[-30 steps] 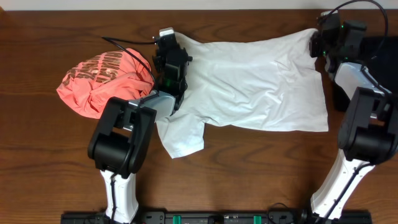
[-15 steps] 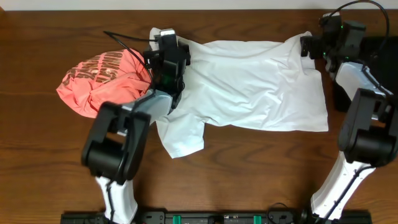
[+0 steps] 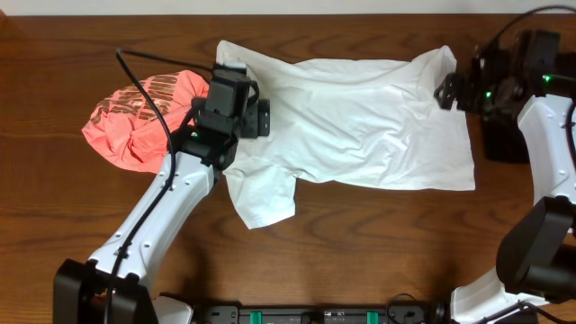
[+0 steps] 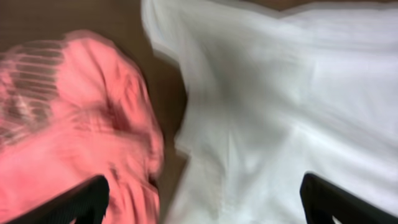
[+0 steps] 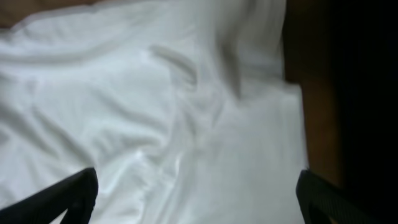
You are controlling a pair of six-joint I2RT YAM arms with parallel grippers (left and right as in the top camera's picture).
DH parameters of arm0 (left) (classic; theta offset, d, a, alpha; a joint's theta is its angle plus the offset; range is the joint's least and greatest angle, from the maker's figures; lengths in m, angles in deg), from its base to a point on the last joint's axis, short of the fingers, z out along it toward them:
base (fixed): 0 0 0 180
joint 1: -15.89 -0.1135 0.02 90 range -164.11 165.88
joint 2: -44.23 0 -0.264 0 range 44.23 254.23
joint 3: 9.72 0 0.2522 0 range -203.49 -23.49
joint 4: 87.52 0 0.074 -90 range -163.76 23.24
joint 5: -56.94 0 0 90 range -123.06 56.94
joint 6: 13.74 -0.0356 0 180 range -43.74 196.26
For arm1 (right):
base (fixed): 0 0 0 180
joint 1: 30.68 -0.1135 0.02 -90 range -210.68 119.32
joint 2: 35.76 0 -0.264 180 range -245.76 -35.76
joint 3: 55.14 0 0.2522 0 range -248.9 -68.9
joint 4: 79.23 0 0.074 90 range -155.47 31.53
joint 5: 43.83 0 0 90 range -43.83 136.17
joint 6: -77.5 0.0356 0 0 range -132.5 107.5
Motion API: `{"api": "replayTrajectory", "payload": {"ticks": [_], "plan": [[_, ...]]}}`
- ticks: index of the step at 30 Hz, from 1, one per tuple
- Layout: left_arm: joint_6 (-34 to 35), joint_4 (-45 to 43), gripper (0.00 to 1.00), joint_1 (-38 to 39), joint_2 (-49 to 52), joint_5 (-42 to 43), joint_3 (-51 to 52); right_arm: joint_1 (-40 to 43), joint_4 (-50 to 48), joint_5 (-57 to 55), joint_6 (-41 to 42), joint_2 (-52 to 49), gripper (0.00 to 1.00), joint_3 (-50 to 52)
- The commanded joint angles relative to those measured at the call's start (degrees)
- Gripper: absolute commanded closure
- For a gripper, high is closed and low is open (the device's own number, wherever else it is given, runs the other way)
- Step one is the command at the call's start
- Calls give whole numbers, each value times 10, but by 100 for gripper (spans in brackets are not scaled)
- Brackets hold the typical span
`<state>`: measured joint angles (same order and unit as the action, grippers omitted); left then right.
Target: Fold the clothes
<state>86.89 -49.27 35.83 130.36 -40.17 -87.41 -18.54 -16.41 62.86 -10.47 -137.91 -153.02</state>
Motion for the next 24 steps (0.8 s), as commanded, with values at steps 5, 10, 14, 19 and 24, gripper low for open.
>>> {"api": "replayTrajectory", "payload": {"ticks": [5, 10, 14, 19, 24], "plan": [[77, 144, 2, -3, 9, 59, -1, 0, 61, -38, 74, -6, 4, 48], [76, 217, 1, -2, 9, 82, -1, 6, 86, -69, 73, -6, 11, 72], [70, 252, 1, -2, 10, 82, 0, 6, 95, -132, 74, -6, 11, 82], [49, 278, 1, -2, 11, 80, 2, 7, 101, -165, 83, -6, 9, 94], [49, 282, 1, -2, 11, 82, 32, 20, 88, -165, 83, -6, 9, 128]]}}
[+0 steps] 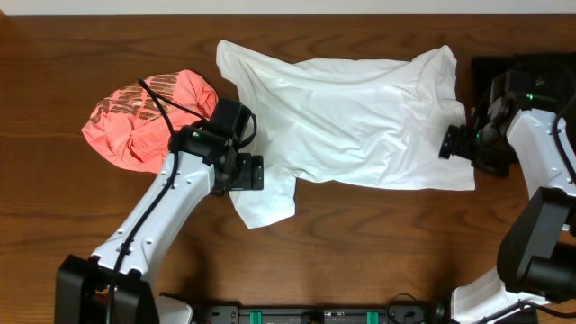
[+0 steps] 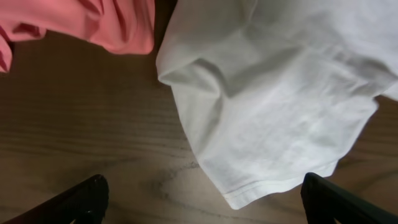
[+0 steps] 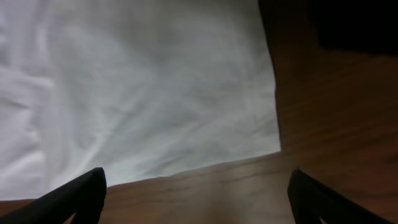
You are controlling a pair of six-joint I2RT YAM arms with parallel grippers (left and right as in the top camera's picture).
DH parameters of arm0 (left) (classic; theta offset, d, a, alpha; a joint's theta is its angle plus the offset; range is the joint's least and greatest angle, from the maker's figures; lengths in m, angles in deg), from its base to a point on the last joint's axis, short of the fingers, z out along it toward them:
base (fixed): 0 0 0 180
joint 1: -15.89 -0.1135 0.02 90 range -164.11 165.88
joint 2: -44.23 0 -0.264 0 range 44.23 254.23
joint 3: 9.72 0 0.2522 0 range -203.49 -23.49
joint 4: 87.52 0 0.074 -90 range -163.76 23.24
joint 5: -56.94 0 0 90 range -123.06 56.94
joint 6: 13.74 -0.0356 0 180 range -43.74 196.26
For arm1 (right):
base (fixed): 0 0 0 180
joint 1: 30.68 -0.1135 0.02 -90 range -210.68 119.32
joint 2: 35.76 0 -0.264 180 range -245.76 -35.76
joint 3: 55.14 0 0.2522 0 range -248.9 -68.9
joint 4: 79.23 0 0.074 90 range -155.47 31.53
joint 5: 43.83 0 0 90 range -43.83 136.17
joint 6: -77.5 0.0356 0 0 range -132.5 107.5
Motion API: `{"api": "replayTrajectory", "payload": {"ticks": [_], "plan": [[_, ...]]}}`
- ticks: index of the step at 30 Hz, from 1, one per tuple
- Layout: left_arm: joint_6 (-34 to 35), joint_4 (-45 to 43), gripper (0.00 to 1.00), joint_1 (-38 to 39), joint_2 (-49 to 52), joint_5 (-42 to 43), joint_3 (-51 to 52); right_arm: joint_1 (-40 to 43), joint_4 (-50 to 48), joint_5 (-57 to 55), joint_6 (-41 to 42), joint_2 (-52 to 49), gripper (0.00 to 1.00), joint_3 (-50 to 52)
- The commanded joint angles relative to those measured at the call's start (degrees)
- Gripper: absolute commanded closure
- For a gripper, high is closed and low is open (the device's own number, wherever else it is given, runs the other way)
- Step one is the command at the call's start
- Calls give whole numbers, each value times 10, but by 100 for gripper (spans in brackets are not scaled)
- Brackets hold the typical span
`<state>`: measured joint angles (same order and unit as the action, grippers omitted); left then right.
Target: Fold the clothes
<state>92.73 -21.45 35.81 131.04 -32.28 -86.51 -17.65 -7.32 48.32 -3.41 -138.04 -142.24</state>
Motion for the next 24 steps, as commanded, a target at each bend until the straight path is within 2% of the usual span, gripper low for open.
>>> {"api": "replayTrajectory", "payload": {"ticks": [1, 9, 24], "plan": [[-9, 4, 1, -2, 4, 3, 31, 14, -6, -19, 13, -5, 9, 29], [-9, -14, 4, -2, 4, 3, 76, 31, -23, -19, 16, -5, 12, 57], [-9, -127, 9, -2, 4, 31, 146, 31, -96, -22, 11, -5, 20, 113]]}}
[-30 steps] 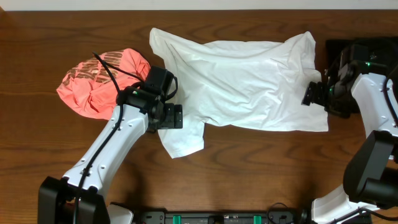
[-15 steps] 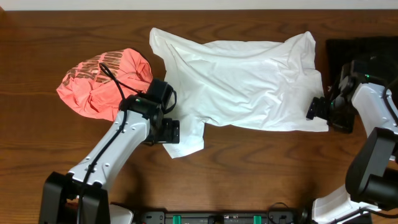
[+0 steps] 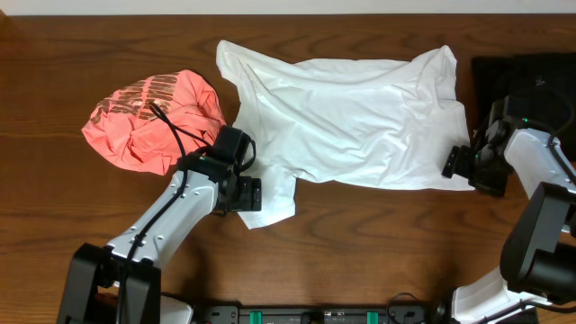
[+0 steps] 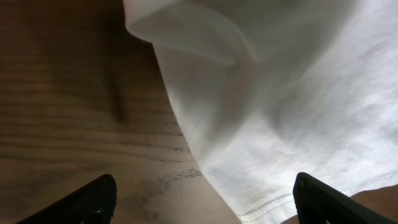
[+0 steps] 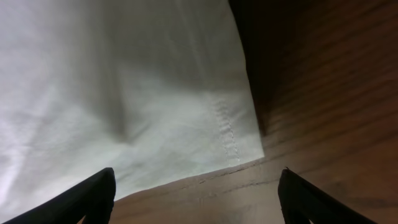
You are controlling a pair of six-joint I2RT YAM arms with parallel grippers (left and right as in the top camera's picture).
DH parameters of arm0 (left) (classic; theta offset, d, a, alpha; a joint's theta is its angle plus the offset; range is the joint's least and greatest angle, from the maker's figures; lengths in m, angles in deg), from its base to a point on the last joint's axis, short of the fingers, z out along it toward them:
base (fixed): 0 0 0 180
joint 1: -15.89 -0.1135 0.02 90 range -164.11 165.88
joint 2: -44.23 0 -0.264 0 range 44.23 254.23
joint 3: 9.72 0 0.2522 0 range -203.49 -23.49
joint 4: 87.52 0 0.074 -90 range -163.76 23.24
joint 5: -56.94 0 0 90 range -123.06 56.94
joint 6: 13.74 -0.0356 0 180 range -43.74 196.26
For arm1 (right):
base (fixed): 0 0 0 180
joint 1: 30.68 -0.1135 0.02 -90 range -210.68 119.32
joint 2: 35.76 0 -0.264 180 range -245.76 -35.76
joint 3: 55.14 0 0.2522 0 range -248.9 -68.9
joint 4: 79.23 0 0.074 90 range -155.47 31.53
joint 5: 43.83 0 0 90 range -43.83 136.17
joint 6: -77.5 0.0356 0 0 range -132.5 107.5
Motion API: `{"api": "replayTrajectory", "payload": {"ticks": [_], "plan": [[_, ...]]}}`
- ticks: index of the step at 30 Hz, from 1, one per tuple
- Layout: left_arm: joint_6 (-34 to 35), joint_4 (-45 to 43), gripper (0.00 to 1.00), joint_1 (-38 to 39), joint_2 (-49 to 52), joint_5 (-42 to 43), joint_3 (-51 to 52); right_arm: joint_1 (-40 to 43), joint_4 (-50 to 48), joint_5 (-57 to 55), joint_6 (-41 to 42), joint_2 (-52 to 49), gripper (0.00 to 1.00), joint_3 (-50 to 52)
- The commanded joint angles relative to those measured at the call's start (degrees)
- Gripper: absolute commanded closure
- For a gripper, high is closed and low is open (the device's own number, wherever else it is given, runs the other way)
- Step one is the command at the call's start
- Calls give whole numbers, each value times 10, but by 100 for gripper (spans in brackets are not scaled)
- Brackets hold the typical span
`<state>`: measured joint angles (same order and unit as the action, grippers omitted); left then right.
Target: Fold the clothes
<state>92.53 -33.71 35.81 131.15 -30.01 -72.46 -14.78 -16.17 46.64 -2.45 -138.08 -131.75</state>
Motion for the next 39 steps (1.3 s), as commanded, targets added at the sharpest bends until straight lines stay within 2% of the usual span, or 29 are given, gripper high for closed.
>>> {"api": "replayTrajectory", "payload": {"ticks": [1, 15, 26, 39], "plan": [[-7, -10, 10, -2, 3, 8, 7, 2, -8, -5, 2, -4, 19, 9], [6, -104, 15, -2, 3, 11, 75, 2, -37, -5, 2, -4, 23, 32], [19, -120, 43, -2, 3, 11, 76, 2, -82, -5, 2, -4, 28, 65], [21, -167, 70, -2, 3, 11, 76, 2, -159, -7, 0, -4, 50, 92]]}}
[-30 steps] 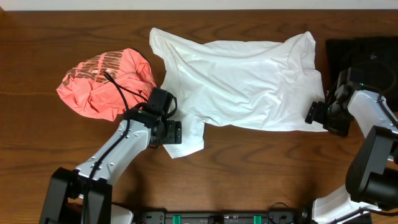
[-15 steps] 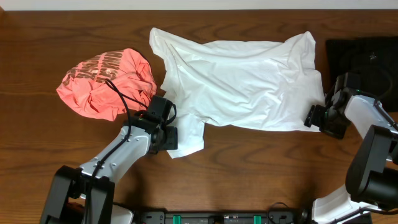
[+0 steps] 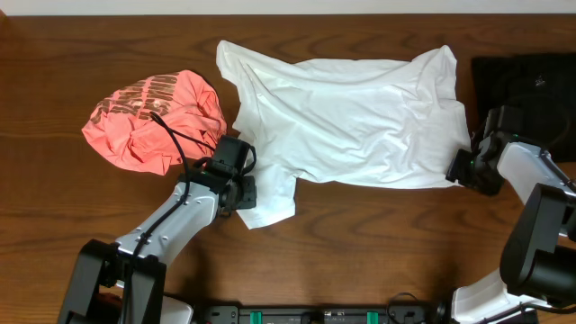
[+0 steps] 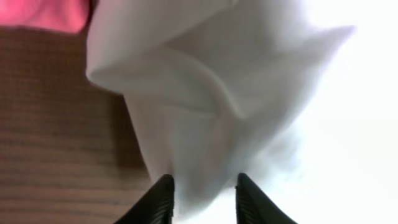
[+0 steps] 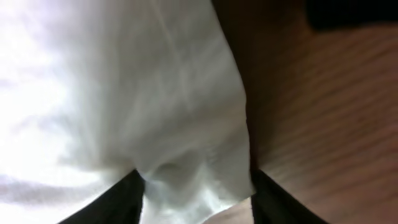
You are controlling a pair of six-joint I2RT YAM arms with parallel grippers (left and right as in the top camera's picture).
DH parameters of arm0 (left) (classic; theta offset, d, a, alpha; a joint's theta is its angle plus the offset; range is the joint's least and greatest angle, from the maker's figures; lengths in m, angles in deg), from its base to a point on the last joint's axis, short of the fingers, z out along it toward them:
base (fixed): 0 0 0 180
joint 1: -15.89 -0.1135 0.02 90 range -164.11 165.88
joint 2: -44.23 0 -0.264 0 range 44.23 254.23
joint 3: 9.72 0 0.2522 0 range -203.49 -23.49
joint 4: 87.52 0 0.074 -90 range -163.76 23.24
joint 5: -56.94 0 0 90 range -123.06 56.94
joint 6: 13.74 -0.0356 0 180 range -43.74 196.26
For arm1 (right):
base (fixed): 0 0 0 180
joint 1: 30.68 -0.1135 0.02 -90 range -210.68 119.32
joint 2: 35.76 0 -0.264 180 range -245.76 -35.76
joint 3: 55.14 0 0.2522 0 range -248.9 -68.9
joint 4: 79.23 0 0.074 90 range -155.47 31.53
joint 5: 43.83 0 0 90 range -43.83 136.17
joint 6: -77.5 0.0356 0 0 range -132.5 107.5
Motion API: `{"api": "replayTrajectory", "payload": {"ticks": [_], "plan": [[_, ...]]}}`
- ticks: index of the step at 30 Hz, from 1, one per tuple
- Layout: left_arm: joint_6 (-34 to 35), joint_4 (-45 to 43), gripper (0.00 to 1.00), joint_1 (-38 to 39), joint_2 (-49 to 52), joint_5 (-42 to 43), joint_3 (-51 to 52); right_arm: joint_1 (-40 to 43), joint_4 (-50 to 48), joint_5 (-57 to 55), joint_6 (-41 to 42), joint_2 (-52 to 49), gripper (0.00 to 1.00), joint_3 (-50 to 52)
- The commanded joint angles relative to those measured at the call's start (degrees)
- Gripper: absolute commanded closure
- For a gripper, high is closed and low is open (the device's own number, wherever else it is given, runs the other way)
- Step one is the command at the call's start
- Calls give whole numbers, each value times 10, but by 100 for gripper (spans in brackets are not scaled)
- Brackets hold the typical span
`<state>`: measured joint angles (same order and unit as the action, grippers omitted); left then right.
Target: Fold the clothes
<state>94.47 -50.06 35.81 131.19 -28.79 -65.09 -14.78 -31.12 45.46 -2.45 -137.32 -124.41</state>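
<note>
A white T-shirt lies spread across the middle of the wooden table. Its lower left sleeve points toward the front edge. My left gripper sits low at that sleeve's left edge. In the left wrist view the left gripper has its fingers drawn in, with white sleeve cloth between them. My right gripper is at the shirt's lower right corner. In the right wrist view the right gripper pinches a bunched fold of the hem.
A crumpled pink garment lies left of the shirt, close to my left arm. A black cloth lies at the far right edge, behind my right arm. Bare wood runs along the front.
Both grippers were wide open, low over the shirt's edges. Now each has its fingers drawn in on white cloth: the left on the sleeve, the right on the lower right corner.
First my left gripper hovered open near the collar beside the pink garment, and my right was open at the upper right corner. Both then stood lower, open, at the left sleeve and the lower right corner. Now both are shut on the cloth there.
</note>
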Motion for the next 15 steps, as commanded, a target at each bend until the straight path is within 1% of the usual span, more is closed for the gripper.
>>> {"api": "replayTrajectory", "payload": {"ticks": [1, 5, 7, 9, 12, 13, 14, 15], "plan": [[2, -7, 70, -2, 3, -1, 2, 2, -14, 5, 0, -12, 50, 20], [2, -11, 71, -2, 3, -1, 2, 2, -18, 5, -10, -12, 49, 24], [1, -7, 71, -2, 4, -1, 2, 2, -19, 5, -16, -12, 46, 27], [1, 3, 70, -2, 5, -2, 2, 2, -20, 5, -20, -12, 41, 30], [1, 12, 60, -2, 12, -2, 3, 2, -28, 7, -33, -12, 36, 36], [1, 12, 55, -2, 16, -2, 3, 2, -31, 7, -33, -12, 34, 39], [1, 10, 48, -2, 21, -2, 3, 2, -35, 7, -33, -12, 34, 41], [1, 7, 45, -2, 28, -2, 3, 2, -40, 7, -33, -12, 33, 45]]}}
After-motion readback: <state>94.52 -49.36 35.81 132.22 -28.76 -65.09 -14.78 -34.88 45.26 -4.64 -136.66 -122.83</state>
